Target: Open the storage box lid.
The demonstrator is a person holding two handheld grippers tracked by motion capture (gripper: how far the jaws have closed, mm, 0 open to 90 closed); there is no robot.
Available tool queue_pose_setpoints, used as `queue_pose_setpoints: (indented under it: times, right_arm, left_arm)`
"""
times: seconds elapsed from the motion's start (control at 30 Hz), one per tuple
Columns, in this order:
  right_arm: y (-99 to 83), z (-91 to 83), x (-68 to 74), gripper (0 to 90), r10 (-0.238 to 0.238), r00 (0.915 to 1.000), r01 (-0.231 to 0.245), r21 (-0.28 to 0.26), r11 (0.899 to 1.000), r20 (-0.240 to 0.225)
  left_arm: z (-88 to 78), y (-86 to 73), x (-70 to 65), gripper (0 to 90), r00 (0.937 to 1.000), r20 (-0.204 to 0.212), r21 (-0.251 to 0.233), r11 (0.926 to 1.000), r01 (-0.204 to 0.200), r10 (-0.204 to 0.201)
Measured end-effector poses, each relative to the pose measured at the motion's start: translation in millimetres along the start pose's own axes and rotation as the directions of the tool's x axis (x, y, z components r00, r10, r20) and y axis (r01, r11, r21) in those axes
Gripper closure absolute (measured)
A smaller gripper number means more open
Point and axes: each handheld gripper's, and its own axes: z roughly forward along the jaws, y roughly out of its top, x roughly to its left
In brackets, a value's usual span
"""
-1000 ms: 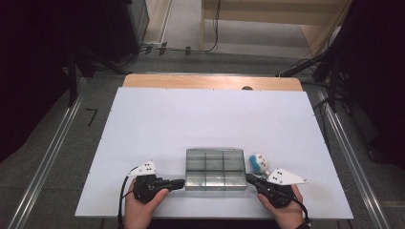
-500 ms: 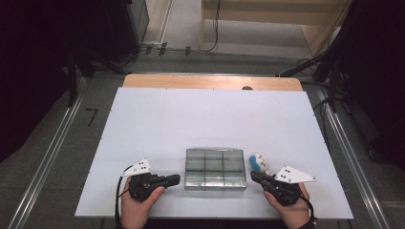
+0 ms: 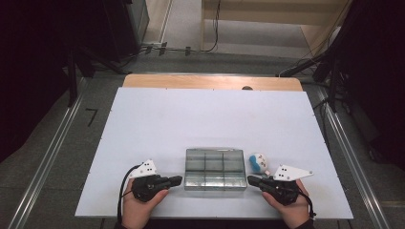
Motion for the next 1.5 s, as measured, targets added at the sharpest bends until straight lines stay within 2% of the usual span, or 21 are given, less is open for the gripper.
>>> queue_pose_setpoints:
  times: [0.1, 0.47, 0.67, 0.93, 1.0, 1.07, 1.5]
  right_arm:
    - [0.2, 1.3, 2.6, 87.7, -0.018, 0.9998, 0.017, 0.008, 1.000, 0.009]
    - [-0.1, -0.1, 3.0, 87.8, -0.021, 0.9997, 0.021, 0.007, 1.000, -0.008]
    - [0.3, -1.4, 4.9, 87.8, -0.030, 0.9995, 0.030, 0.012, 0.999, -0.009]
    - [0.3, -1.9, 5.0, 87.9, -0.035, 0.9992, 0.035, 0.014, 0.999, -0.020]
    - [0.4, -1.9, 5.6, 87.9, -0.033, 0.9992, 0.034, 0.013, 0.999, -0.020]
    - [1.2, -3.1, 5.7, 87.9, -0.025, 0.9989, 0.025, -0.009, 1.000, -0.039]
    - [4.7, -3.6, 7.1, 87.9, -0.047, 0.9985, 0.046, -0.021, 0.999, -0.027]
  left_arm:
    - [2.2, 0.2, -0.3, 90.0, 1.0000, 0.005, 0.015, 0.9999, 0.004, -0.004]
    - [4.1, -0.2, -1.5, 90.0, 0.9997, 0.024, 0.031, 0.9995, 0.007, -0.007]
    - [2.6, 0.7, -0.4, 90.0, 0.9991, 0.038, 0.011, 0.9998, 0.019, -0.020]
    - [2.2, 0.5, -0.4, 90.0, 0.9991, 0.038, 0.010, 0.9997, 0.020, -0.021]
    - [1.7, 0.5, 0.1, 90.0, 0.9986, 0.049, 0.001, 0.9998, 0.021, -0.021]
    - [1.0, 0.7, 0.1, 90.0, 0.9975, 0.065, -0.012, 0.9995, 0.029, -0.028]
    - [-0.5, 1.8, -2.2, 90.0, 0.9975, 0.069, -0.053, 0.9985, 0.018, -0.014]
